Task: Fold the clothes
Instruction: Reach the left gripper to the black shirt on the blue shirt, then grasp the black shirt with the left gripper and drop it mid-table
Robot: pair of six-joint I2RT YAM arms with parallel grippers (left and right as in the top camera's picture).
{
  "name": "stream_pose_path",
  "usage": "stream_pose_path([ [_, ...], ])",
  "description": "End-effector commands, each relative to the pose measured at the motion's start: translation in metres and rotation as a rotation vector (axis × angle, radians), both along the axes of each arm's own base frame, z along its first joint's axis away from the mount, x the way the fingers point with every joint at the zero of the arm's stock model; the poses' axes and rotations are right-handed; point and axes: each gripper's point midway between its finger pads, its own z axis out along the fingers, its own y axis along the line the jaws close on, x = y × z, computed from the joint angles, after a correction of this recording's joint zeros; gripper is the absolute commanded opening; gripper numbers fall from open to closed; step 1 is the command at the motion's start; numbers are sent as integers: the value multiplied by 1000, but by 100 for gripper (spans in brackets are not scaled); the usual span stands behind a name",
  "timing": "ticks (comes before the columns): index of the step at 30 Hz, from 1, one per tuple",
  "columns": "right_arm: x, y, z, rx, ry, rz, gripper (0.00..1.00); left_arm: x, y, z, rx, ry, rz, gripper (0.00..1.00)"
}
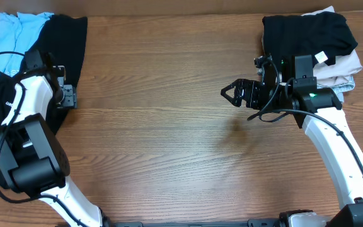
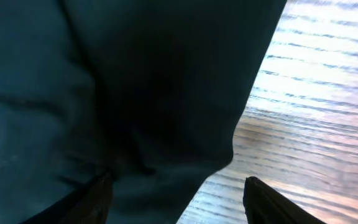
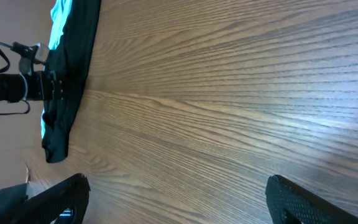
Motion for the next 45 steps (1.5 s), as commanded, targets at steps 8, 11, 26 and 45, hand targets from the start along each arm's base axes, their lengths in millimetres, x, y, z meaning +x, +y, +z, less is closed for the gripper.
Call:
stream_pose_path([
  [8, 6, 1, 11, -2, -32, -5, 94, -2, 2, -34, -10, 73, -9, 65],
  [11, 6, 1, 11, -2, -33, -6, 93, -4, 0, -45, -25, 95, -11, 64],
  [26, 8, -3, 8, -24, -33, -20, 77, 16, -42, -26, -180, 80, -63, 4],
  [45, 7, -3, 8, -17, -17, -33, 75, 69, -113, 214, -179, -196, -215, 4],
])
